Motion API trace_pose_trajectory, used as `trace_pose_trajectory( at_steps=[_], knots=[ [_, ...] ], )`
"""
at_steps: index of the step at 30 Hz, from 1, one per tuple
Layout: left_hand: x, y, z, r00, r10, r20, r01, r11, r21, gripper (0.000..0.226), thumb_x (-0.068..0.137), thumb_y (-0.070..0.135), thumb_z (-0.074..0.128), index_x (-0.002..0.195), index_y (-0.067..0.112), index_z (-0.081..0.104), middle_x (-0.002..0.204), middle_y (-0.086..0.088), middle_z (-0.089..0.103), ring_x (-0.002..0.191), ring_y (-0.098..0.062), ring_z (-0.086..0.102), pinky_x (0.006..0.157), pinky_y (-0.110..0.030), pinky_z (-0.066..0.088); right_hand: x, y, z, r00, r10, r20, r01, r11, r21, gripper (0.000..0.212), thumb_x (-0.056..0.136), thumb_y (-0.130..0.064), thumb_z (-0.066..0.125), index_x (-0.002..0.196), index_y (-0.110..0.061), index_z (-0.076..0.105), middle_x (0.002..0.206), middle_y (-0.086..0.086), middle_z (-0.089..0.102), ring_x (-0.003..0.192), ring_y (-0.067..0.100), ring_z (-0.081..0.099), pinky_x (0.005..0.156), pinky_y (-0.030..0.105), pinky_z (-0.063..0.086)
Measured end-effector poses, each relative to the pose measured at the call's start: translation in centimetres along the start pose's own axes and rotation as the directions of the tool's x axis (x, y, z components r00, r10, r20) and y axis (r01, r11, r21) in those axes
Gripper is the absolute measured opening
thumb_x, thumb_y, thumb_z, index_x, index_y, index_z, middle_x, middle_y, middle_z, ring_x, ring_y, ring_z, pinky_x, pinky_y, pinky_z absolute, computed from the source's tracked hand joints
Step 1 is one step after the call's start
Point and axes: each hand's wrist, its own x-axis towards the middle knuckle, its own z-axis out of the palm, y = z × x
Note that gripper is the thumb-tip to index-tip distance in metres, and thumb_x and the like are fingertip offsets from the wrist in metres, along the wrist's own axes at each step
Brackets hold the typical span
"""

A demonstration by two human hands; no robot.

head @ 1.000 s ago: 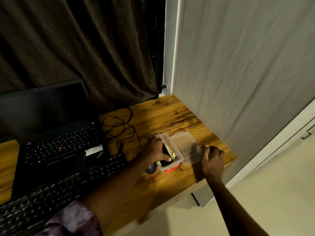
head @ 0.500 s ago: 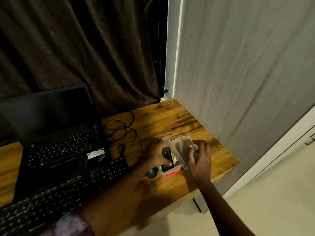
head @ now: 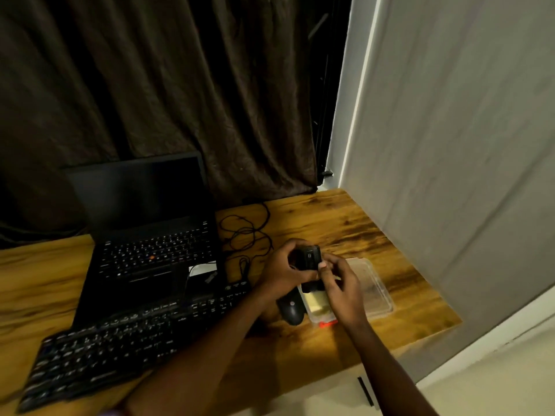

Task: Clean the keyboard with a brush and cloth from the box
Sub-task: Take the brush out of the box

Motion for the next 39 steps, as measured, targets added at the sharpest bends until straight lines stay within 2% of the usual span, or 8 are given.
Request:
trace_pose_trajectory(
  at_steps=[6, 9, 13, 18, 21, 29, 33, 39],
  knots=[
    [-1.4, -2.0, -2.5, 0.998, -0.040, -0.052, 0.038, 0.999, -0.031, 0.117, 0.057, 0.023, 0.095, 0.151, 0.029, 0.027, 0.101, 0.003, 0.069, 0.094, -0.011, 0.067, 0.077, -0.026, 0.054, 0.1, -1.8, 3.5, 0.934, 0.269, 0.236, -0.341, 0.867, 0.364, 0.015, 0.100, -0.014, 0.056, 0.107, -0.010, 0.069, 0.100, 0.014, 0.072, 0.095, 0.028, 0.068, 0.077, 0.036, 0.056],
    [-2.3, -3.0, -3.5, 0.997, -0.065, -0.044, 0.063, 0.997, -0.041, 0.113, 0.059, 0.017, 0.094, 0.150, 0.028, 0.030, 0.105, 0.003, 0.069, 0.099, -0.008, 0.065, 0.080, -0.020, 0.052, -0.8, -1.7, 4.8, 0.941, 0.250, 0.226, -0.320, 0.876, 0.362, 0.020, 0.101, -0.007, 0.051, 0.107, -0.011, 0.070, 0.098, 0.012, 0.073, 0.092, 0.029, 0.067, 0.080, 0.042, 0.055],
    [-3.4, -3.8, -4.5, 0.995, -0.080, -0.052, 0.078, 0.996, -0.044, 0.098, 0.063, 0.009, 0.090, 0.146, 0.024, 0.040, 0.113, 0.002, 0.068, 0.104, -0.009, 0.065, 0.080, -0.014, 0.050, -2.2, -1.9, 7.1, 0.944, 0.269, 0.193, -0.323, 0.876, 0.359, 0.026, 0.102, -0.002, 0.048, 0.107, -0.017, 0.068, 0.087, 0.006, 0.071, 0.081, 0.030, 0.067, 0.063, 0.033, 0.058],
    [-5.0, -4.1, -6.1, 0.995, -0.090, -0.052, 0.091, 0.995, 0.026, 0.075, 0.070, 0.009, 0.084, 0.136, 0.022, 0.053, 0.107, 0.012, 0.062, 0.094, 0.006, 0.060, 0.072, -0.003, 0.043, -3.9, -1.7, 9.7, 0.949, 0.271, 0.161, -0.310, 0.894, 0.323, 0.024, 0.104, -0.010, 0.048, 0.116, -0.014, 0.068, 0.105, 0.012, 0.075, 0.101, 0.033, 0.070, 0.086, 0.052, 0.057],
    [-5.7, -4.8, -7.5, 0.995, -0.087, -0.051, 0.090, 0.994, 0.062, 0.064, 0.072, 0.009, 0.083, 0.129, 0.021, 0.058, 0.099, 0.018, 0.064, 0.082, 0.019, 0.057, 0.067, 0.000, 0.041, -4.8, -2.2, 10.9, 0.956, 0.254, 0.148, -0.288, 0.909, 0.302, 0.020, 0.103, -0.020, 0.052, 0.112, -0.016, 0.069, 0.101, 0.012, 0.075, 0.096, 0.033, 0.070, 0.084, 0.053, 0.056],
    [-7.4, -6.0, -11.1, 0.998, -0.054, -0.041, 0.057, 0.997, 0.058, 0.086, 0.075, 0.017, 0.084, 0.149, 0.016, 0.041, 0.134, -0.002, 0.061, 0.105, -0.004, 0.059, 0.086, -0.009, 0.046, -6.2, -4.0, 15.1, 0.948, 0.305, 0.089, -0.315, 0.869, 0.381, 0.026, 0.098, -0.027, 0.057, 0.103, -0.005, 0.070, 0.084, 0.015, 0.070, 0.079, 0.027, 0.063, 0.062, 0.029, 0.052],
    [-8.0, -6.6, -13.3, 0.999, -0.027, -0.042, 0.028, 0.999, 0.021, 0.077, 0.078, 0.009, 0.081, 0.145, 0.015, 0.044, 0.126, 0.009, 0.059, 0.091, 0.015, 0.054, 0.079, -0.001, 0.044, -6.5, -4.3, 17.2, 0.933, 0.348, 0.088, -0.355, 0.858, 0.372, 0.028, 0.096, -0.035, 0.061, 0.108, -0.012, 0.072, 0.097, 0.017, 0.073, 0.088, 0.029, 0.069, 0.075, 0.040, 0.057],
    [-8.6, -8.6, -16.4, 0.988, -0.085, -0.129, 0.072, 0.993, -0.096, 0.070, 0.071, 0.016, 0.087, 0.134, 0.018, 0.056, 0.118, 0.004, 0.067, 0.101, 0.000, 0.061, 0.085, -0.011, 0.046, -7.4, -5.9, 20.6, 0.896, 0.404, 0.182, -0.441, 0.773, 0.456, 0.016, 0.098, -0.027, 0.059, 0.104, -0.015, 0.069, 0.098, 0.005, 0.076, 0.094, 0.021, 0.072, 0.082, 0.042, 0.057]
  ],
)
